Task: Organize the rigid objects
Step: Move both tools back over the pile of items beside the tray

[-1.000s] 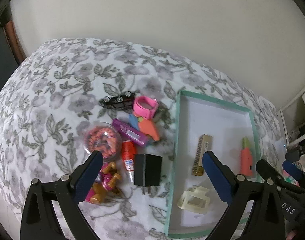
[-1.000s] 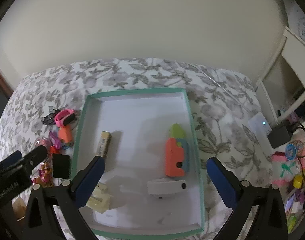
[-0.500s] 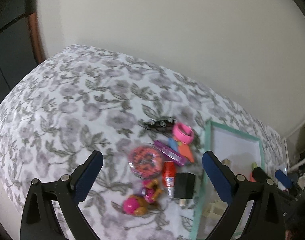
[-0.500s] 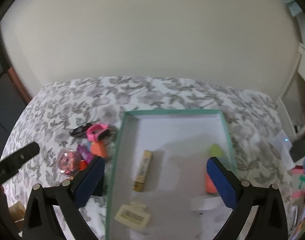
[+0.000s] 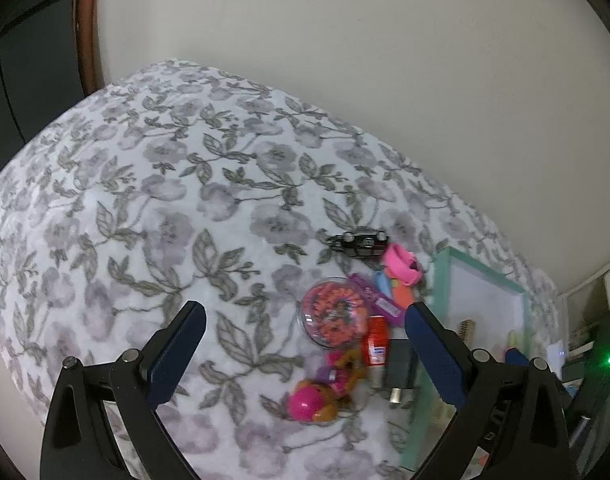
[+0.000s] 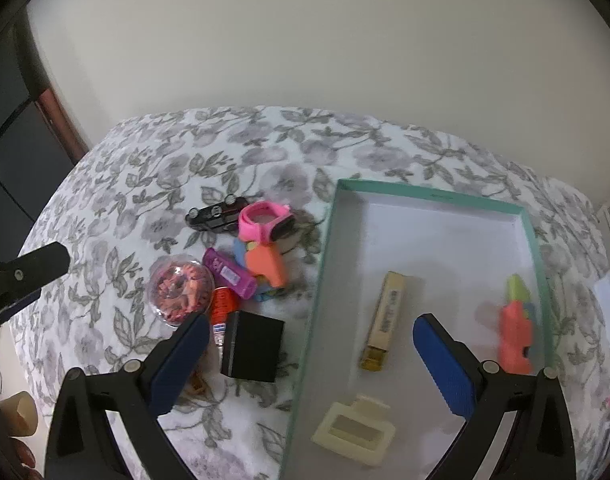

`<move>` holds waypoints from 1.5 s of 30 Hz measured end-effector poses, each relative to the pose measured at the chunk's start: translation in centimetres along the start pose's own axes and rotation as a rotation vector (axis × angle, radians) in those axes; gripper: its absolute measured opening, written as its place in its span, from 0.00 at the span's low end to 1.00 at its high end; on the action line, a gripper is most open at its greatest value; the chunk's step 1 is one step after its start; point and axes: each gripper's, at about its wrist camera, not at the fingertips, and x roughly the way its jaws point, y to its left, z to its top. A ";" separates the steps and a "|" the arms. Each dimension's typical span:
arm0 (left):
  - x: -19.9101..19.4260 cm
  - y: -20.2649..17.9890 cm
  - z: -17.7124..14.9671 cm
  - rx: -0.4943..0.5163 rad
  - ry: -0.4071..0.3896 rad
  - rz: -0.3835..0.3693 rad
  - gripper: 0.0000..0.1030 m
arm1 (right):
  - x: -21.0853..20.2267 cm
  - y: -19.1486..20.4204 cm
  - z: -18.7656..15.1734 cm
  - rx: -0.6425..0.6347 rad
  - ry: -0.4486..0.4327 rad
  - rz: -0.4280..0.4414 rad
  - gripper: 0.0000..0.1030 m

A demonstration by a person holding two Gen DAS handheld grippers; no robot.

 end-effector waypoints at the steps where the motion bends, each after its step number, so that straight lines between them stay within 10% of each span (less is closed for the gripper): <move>1: 0.0 0.1 0.0 -0.002 -0.004 0.008 0.97 | 0.1 0.1 0.0 0.003 -0.010 0.012 1.00; 12: 0.9 1.2 0.0 -0.039 0.070 -0.004 0.97 | 1.2 2.8 -0.1 -0.032 -0.018 0.121 1.00; 33: 7.0 0.0 -3.2 0.026 0.301 0.034 0.96 | 2.8 -0.6 -0.4 -0.035 0.075 -0.045 0.97; 41: 9.4 -2.1 -5.2 0.132 0.376 0.038 0.96 | 2.6 -0.9 -0.3 0.026 0.072 0.049 0.87; 45: 9.8 -2.7 -5.7 0.146 0.388 0.024 0.83 | 2.9 0.1 -0.5 0.007 0.078 0.060 0.81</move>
